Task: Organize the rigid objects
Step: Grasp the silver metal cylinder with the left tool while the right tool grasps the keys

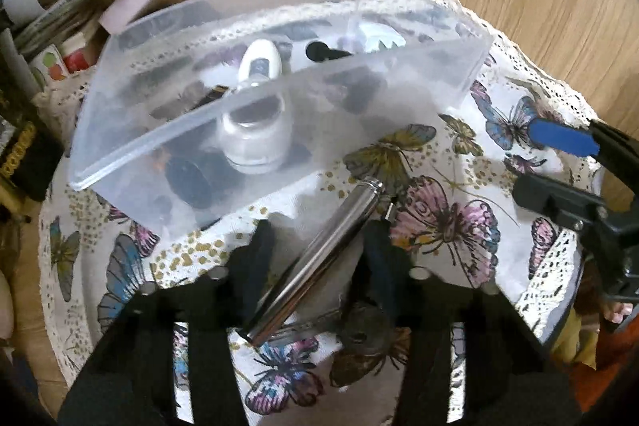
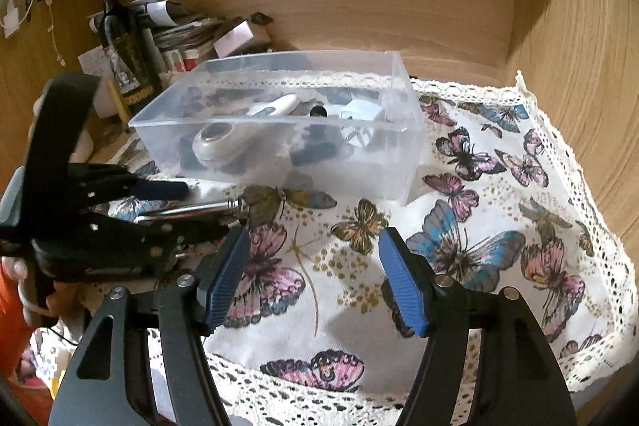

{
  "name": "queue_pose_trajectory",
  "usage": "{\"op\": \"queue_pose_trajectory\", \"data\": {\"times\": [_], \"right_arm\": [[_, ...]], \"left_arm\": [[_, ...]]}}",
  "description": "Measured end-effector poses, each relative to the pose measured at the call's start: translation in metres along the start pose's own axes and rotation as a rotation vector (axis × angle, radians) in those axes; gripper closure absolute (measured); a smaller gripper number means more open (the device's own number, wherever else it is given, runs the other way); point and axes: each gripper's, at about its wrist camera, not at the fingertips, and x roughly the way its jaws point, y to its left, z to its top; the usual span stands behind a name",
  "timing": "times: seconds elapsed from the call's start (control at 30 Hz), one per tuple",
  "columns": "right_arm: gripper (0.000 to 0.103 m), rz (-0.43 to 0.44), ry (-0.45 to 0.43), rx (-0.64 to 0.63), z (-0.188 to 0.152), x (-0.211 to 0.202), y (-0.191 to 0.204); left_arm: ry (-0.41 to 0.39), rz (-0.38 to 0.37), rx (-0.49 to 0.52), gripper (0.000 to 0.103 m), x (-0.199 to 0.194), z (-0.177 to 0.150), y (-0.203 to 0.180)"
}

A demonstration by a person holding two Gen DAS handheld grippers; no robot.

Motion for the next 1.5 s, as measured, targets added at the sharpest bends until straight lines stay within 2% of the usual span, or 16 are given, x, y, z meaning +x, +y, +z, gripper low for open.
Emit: {"op": "queue_pose_trajectory", "data": {"times": [0.03,0.17,0.33,0.43,0.5,0.67,0.8,0.9,1.0,1.07,1.13,1.2,1.4,1.43,1.5], "right_arm": [[0.039,0.003,0.002,0.000,-0.001,0.000,0.000],[0.039,0.027,0.010,-0.006,-0.003,0.001,0.006],[0.039,0.072,0.033,-0.039,-0.004,0.008,0.023],[0.030,0.107,0.054,-0.077,-0.004,0.016,0.037],[0.030,0.128,0.069,-0.107,-0.005,0.021,0.048],[0.030,0.164,0.112,-0.134,-0.008,0.038,0.069],[0.031,0.161,0.126,-0.156,-0.011,0.048,0.084],[0.040,0.110,0.118,-0.189,-0.014,0.050,0.091],[0.058,0.094,0.107,-0.196,-0.016,0.048,0.091],[0.075,0.081,0.105,-0.189,-0.015,0.047,0.090],[0.080,0.070,0.103,-0.180,-0.014,0.047,0.087],[0.080,0.069,0.102,-0.170,-0.014,0.046,0.084],[0.080,0.071,0.113,-0.158,-0.017,0.040,0.076],[0.075,0.072,0.120,-0.154,-0.017,0.038,0.075],[0.061,0.080,0.125,-0.150,-0.016,0.036,0.073]], "left_arm": [[-0.001,0.003,-0.001,0.074,-0.002,-0.001,0.000],[-0.014,0.005,-0.023,0.088,-0.012,-0.009,0.005],[-0.055,0.037,-0.080,0.088,-0.033,-0.024,0.016],[-0.082,0.054,-0.121,0.088,-0.048,-0.035,0.026],[-0.099,0.066,-0.140,0.088,-0.058,-0.044,0.032],[-0.079,0.099,-0.166,0.088,-0.061,-0.060,0.042],[-0.055,0.128,-0.161,0.088,-0.058,-0.071,0.047],[-0.055,0.127,-0.152,0.088,-0.057,-0.073,0.044],[-0.056,0.139,-0.139,0.079,-0.052,-0.071,0.043],[-0.057,0.127,-0.131,0.076,-0.048,-0.066,0.041],[-0.059,0.125,-0.120,0.078,-0.044,-0.062,0.039],[-0.068,0.133,-0.105,0.087,-0.042,-0.059,0.035],[-0.091,0.145,-0.133,0.088,-0.048,-0.061,0.039],[-0.099,0.145,-0.146,0.088,-0.051,-0.062,0.041],[-0.130,0.142,-0.178,0.088,-0.063,-0.062,0.048]]}}
